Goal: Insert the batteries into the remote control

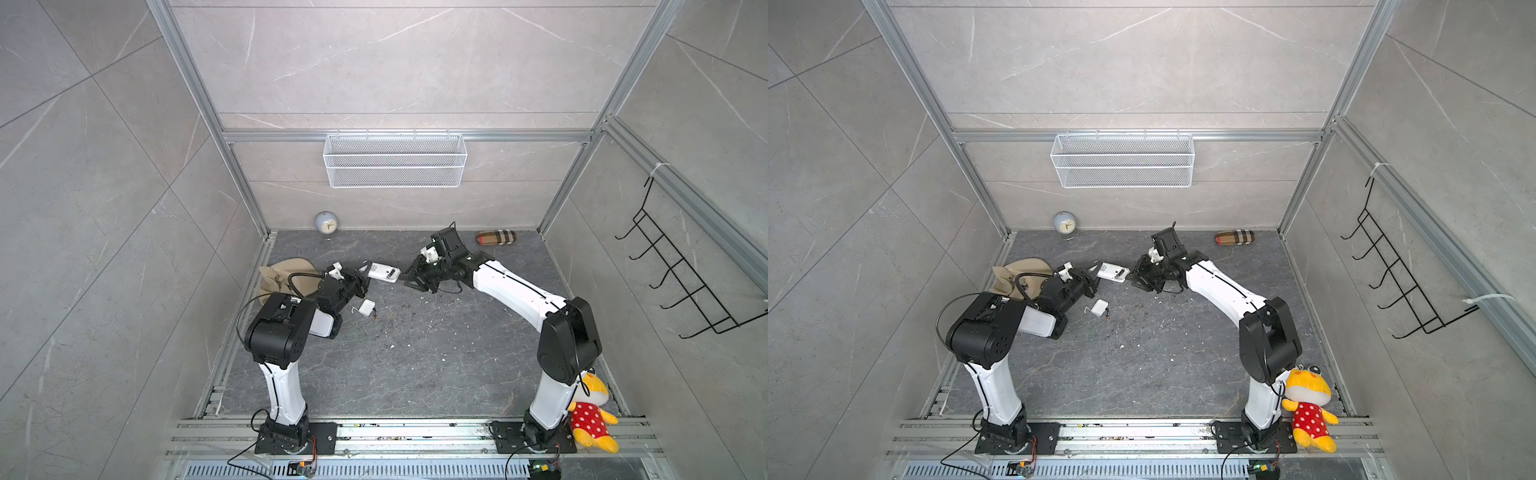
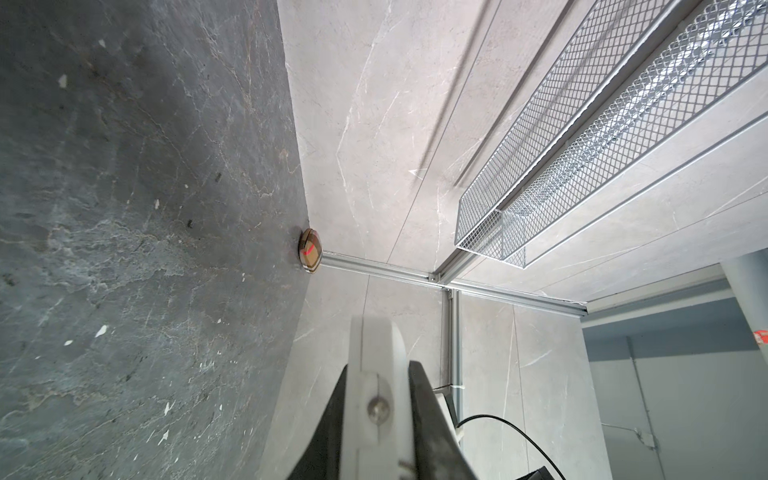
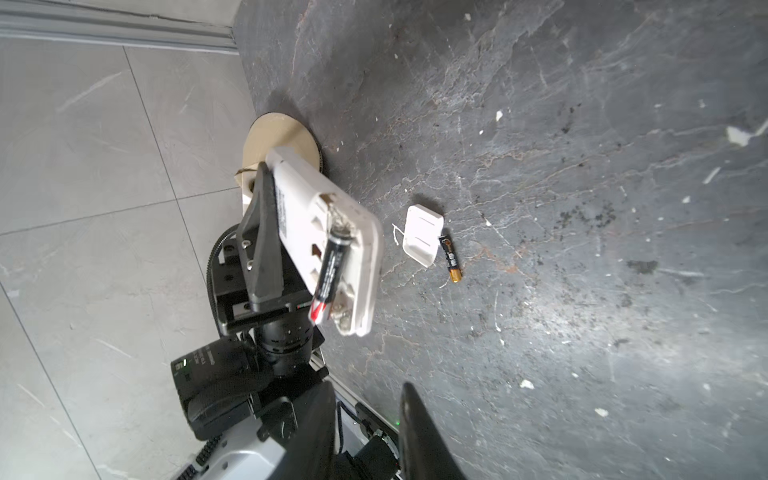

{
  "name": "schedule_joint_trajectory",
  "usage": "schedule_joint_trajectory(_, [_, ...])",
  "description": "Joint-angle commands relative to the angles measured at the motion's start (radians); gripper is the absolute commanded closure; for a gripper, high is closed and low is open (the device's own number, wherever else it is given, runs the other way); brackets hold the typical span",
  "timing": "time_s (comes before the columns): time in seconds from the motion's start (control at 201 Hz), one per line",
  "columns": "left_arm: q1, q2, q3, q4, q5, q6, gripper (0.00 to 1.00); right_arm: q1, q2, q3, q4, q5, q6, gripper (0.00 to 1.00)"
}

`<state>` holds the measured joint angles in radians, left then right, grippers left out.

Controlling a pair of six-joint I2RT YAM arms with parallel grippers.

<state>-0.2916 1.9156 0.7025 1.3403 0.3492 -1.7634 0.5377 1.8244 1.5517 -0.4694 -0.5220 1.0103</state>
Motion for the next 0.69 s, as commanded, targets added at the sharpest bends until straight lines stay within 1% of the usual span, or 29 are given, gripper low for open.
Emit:
schedule_joint_trajectory(0.0, [0.004, -0.027, 0.028, 0.073, 0.043, -0.027, 1.00, -0.005, -0.054, 0.055, -0.076, 0.038, -0.179, 0.65])
schedule_joint_trajectory(0.085, [0.006, -0.027, 0.034, 0.074, 0.061, -0.039, 1.00, -0.007, -0.046, 0.087, -0.098, 0.084, -0.307, 0.58])
schedule_joint_trajectory(0.179, [0.009, -0.030, 0.041, 0.072, 0.081, -0.050, 1.00, -0.009, -0.005, 0.131, -0.147, 0.134, -0.424, 0.56])
schedule_joint_trajectory(0.264, [0.011, -0.032, 0.053, 0.056, 0.106, -0.062, 1.00, -0.008, 0.030, 0.165, -0.175, 0.137, -0.481, 0.55])
schedule_joint_trajectory(0.363, [0.011, -0.033, 0.073, 0.024, 0.140, -0.064, 1.00, -0.009, 0.042, 0.155, -0.145, 0.129, -0.512, 0.52])
schedule_joint_trajectory(0.433, [0.011, -0.039, 0.076, 0.012, 0.153, -0.065, 1.00, -0.008, 0.038, 0.135, -0.112, 0.122, -0.530, 0.46])
schedule_joint_trajectory(0.478, [0.012, -0.042, 0.080, 0.003, 0.163, -0.065, 1.00, -0.008, 0.031, 0.118, -0.087, 0.112, -0.547, 0.38])
schedule_joint_trajectory(0.493, [0.012, -0.044, 0.081, -0.001, 0.166, -0.065, 1.00, -0.008, 0.029, 0.116, -0.083, 0.109, -0.549, 0.38])
schedule_joint_trajectory(0.578, [0.014, -0.056, 0.088, -0.032, 0.192, -0.060, 1.00, -0.007, 0.006, 0.073, -0.030, 0.099, -0.571, 0.23])
schedule_joint_trajectory(0.652, [0.015, -0.074, 0.095, -0.078, 0.217, -0.049, 1.00, -0.008, -0.017, 0.034, 0.018, 0.094, -0.584, 0.16])
schedule_joint_trajectory(0.687, [0.015, -0.086, 0.099, -0.105, 0.226, -0.040, 1.00, -0.008, -0.024, 0.022, 0.037, 0.086, -0.592, 0.15])
